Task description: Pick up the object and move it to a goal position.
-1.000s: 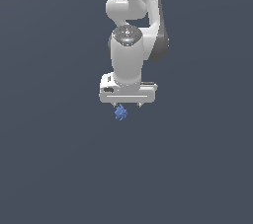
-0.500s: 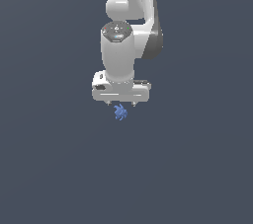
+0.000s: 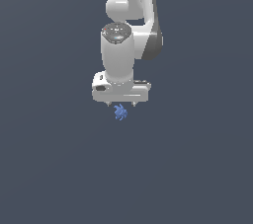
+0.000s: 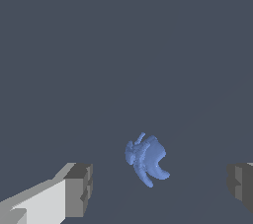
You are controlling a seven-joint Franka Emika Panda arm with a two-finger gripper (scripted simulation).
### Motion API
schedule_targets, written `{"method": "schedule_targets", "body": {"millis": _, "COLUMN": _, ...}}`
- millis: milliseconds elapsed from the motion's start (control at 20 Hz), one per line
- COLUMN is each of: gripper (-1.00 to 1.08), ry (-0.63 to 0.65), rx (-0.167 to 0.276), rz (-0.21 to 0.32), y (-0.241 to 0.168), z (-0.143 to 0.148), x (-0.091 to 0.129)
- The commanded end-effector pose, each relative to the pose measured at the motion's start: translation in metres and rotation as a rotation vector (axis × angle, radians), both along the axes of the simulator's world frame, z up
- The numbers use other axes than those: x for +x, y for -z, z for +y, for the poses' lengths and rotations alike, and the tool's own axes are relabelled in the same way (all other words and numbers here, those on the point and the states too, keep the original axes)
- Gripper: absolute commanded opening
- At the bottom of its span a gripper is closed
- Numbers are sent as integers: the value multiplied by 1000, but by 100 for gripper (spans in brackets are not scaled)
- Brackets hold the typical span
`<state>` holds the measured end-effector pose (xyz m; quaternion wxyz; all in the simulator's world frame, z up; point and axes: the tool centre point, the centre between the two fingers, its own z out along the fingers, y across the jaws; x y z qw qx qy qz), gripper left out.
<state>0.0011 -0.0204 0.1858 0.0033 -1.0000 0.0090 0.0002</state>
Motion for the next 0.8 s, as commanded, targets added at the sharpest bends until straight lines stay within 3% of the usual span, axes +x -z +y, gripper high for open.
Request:
{"method": "schedule_targets", "body": {"millis": 0, "gripper": 100, "ry": -20, "rx": -1, "rz": 0, "y": 4, "z": -1, "x": -2}}
{"method": "schedule_targets", "body": {"millis": 750, "gripper": 100, "ry": -321, "rx": -8, "rz": 0, "y": 57, "z": -10, "x": -29}}
